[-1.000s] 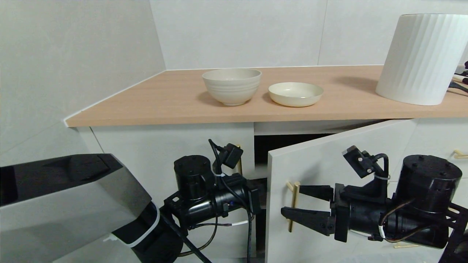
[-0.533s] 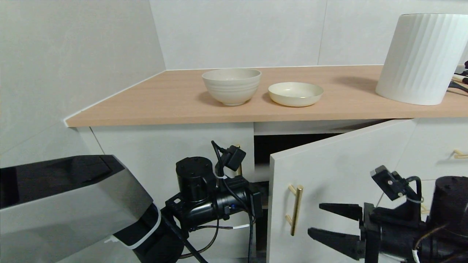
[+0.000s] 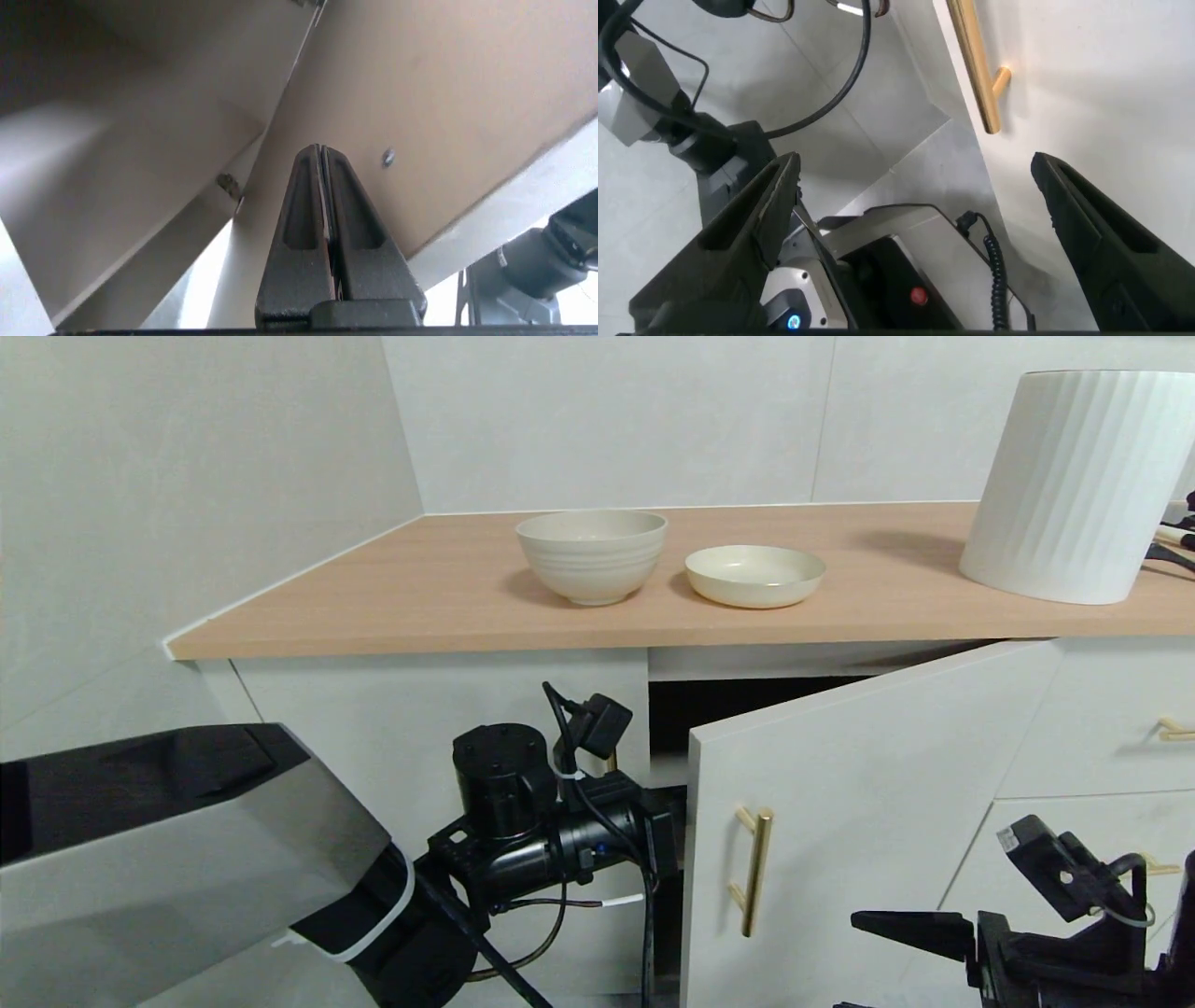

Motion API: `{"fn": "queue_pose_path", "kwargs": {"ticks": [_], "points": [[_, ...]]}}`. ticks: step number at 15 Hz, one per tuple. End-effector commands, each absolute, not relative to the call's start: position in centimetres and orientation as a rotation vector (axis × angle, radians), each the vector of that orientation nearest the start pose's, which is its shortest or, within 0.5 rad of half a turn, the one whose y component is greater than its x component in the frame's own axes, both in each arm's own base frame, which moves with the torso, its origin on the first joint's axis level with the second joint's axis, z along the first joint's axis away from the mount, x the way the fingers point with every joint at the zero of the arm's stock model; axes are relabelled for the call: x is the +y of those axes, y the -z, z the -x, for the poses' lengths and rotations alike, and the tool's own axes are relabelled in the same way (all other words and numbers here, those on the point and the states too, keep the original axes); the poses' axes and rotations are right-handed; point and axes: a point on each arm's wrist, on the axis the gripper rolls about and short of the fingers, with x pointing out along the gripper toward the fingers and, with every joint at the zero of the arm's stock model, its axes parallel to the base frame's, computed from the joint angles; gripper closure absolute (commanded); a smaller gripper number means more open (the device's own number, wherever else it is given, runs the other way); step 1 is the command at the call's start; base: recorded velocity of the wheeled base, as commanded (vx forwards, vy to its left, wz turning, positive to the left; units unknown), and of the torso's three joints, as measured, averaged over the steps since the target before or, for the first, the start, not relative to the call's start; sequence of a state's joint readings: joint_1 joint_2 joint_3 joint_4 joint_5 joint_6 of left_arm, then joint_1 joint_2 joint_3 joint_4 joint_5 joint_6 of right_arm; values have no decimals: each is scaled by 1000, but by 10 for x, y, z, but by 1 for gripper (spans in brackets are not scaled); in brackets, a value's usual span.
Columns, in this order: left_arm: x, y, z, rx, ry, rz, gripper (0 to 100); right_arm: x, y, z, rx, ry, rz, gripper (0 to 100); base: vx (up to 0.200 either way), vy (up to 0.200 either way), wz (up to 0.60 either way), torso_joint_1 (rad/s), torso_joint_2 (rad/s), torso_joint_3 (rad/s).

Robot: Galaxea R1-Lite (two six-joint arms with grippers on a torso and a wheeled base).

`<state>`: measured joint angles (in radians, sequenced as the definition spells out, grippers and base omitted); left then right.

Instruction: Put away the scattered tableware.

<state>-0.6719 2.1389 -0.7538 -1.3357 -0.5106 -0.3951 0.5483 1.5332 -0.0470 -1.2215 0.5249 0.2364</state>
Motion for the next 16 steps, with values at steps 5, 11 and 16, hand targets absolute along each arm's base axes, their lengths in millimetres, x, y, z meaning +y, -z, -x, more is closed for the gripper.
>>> {"fn": "queue_pose_path", "kwargs": {"ticks": [5,11,16], "points": [[-242,-99,-283,281,1163,344,100,102,-107,-139,400,-1053,-205,0,-120,0,0,7,0,0],[-252,-105,-293,339,1153,338,100,103,-107,-137,400,-1062,-203,0,-33,0,0,0,0,0],[-259,-111,-294,356,1162,335,100,103,-108,-136,393,-1065,-203,0,-160,0,0,4,2,1]]}}
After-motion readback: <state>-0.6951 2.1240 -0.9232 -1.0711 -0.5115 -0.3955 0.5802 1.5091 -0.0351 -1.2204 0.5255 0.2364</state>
